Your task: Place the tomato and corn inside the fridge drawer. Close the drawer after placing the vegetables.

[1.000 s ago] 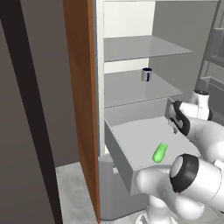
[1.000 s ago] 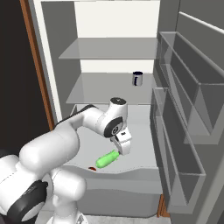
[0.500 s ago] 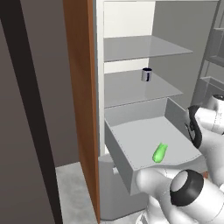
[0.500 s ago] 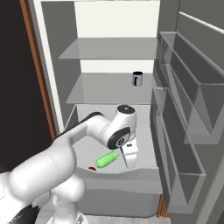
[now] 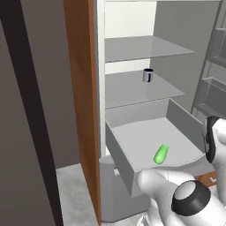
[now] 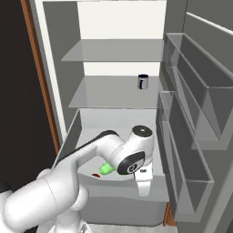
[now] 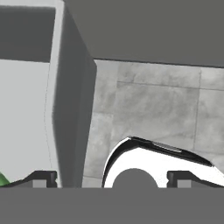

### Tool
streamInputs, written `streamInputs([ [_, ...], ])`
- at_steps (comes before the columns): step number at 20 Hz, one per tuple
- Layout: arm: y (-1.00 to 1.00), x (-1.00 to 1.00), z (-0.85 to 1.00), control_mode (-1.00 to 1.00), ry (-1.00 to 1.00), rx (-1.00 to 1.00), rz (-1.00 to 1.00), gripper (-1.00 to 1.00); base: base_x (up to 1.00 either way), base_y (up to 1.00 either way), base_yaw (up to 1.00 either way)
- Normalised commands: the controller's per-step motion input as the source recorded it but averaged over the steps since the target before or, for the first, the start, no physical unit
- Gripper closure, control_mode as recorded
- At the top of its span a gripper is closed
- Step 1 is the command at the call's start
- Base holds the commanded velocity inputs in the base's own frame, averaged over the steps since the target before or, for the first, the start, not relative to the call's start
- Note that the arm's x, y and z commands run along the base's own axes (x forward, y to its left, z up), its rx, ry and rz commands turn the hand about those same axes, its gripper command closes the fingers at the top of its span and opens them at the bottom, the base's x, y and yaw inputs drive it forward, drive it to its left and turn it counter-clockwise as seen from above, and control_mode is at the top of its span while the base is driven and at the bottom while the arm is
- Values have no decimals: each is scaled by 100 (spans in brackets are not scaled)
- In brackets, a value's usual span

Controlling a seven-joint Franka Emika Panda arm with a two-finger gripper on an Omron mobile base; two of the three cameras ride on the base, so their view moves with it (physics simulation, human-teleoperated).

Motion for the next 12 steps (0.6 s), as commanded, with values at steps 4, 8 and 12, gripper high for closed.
streamInputs([
  [4,-2,-12,-31,-100,0,0,-5,-100,0,0,0],
  [8,-10,-1,-48,-100,0,0,0,-100,0,0,0],
  [12,-1,0,-60,-100,0,0,0,-100,0,0,0],
])
